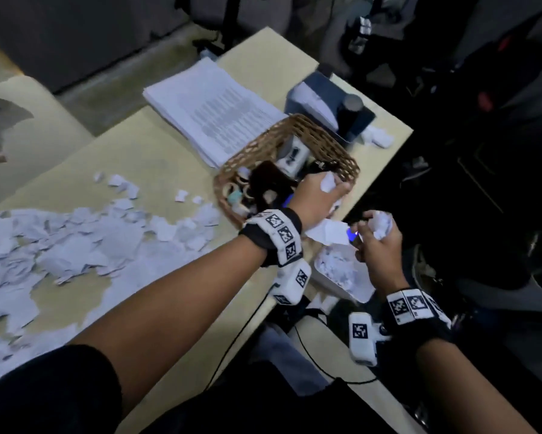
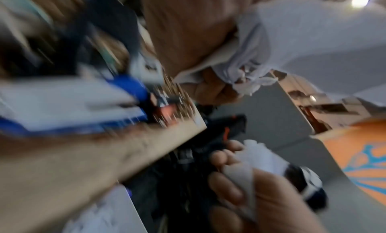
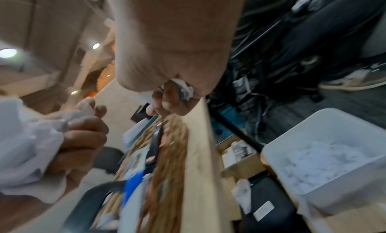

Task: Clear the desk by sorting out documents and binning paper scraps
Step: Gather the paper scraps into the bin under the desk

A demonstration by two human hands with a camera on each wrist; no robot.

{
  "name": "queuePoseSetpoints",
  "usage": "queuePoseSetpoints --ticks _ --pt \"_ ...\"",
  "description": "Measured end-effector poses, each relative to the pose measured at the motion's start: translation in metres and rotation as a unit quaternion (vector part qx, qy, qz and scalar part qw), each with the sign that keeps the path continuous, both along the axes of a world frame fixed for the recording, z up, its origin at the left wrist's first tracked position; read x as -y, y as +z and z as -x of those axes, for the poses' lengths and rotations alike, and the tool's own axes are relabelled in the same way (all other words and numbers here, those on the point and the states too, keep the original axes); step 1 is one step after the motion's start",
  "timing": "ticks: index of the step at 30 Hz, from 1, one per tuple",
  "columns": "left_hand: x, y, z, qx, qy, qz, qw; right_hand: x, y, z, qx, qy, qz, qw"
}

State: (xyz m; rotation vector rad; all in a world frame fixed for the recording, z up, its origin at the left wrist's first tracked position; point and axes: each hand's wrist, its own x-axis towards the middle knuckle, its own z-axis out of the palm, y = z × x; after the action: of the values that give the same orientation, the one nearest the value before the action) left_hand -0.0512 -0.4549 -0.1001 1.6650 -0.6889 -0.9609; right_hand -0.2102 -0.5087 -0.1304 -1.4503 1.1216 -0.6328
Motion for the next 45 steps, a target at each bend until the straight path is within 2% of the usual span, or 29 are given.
queuePoseSetpoints --ticks 4,7,10,13,16,20,23,26,29,32,33,34,36,38,42,45 --pt "0.062 -0.031 0.074 -0.053 -0.061 -0.034 0.996 0.044 -0.042 0.065 -0.055 -0.079 -0.035 0.995" --pt "0.084 -0.085 0.114 -0.127 -0.044 -0.121 0.983 0.066 -0.082 0.094 -0.102 -0.102 -0.081 0.986" --pt "0.099 -0.155 0.132 -0.168 -0.033 -0.240 0.956 0.081 -0.138 0.113 -0.163 -0.132 -0.138 0.968" --pt "0.110 -0.227 0.132 -0.154 -0.018 -0.322 0.934 0.094 -0.207 0.128 -0.199 -0.151 -0.211 0.945" --pt "0.122 -0.289 0.137 -0.115 0.019 -0.358 0.926 0.105 -0.260 0.131 -0.228 -0.154 -0.259 0.926" --pt "0.144 -0.343 0.149 -0.082 0.103 -0.352 0.927 0.117 -0.309 0.123 -0.217 -0.144 -0.316 0.912" --pt "0.152 -0.372 0.150 -0.073 0.079 -0.368 0.924 0.128 -0.348 0.129 -0.248 -0.111 -0.320 0.908" --pt "0.158 -0.398 0.145 -0.080 0.074 -0.369 0.923 0.131 -0.358 0.125 -0.296 -0.098 -0.308 0.899" --pt "0.162 -0.411 0.139 -0.154 0.070 -0.361 0.917 0.130 -0.362 0.124 -0.328 -0.101 -0.248 0.906" --pt "0.158 -0.448 0.138 -0.203 0.088 -0.355 0.908 0.124 -0.344 0.122 -0.334 -0.132 -0.203 0.911" --pt "0.155 -0.441 0.138 -0.218 0.092 -0.353 0.905 0.121 -0.335 0.120 -0.332 -0.133 -0.195 0.913" --pt "0.152 -0.408 0.135 -0.220 0.086 -0.355 0.904 0.119 -0.322 0.116 -0.331 -0.130 -0.185 0.916" --pt "0.143 -0.309 0.126 -0.207 0.054 -0.349 0.912 0.116 -0.288 0.107 -0.323 -0.142 -0.164 0.921" --pt "0.131 -0.244 0.127 -0.185 0.003 -0.318 0.930 0.114 -0.242 0.097 -0.311 -0.141 -0.128 0.931" --pt "0.102 -0.140 0.121 -0.186 -0.120 -0.263 0.939 0.106 -0.139 0.068 -0.251 -0.040 -0.020 0.967" --pt "0.064 -0.076 0.100 -0.135 -0.224 -0.225 0.939 0.089 -0.067 0.038 -0.203 0.022 0.087 0.975"
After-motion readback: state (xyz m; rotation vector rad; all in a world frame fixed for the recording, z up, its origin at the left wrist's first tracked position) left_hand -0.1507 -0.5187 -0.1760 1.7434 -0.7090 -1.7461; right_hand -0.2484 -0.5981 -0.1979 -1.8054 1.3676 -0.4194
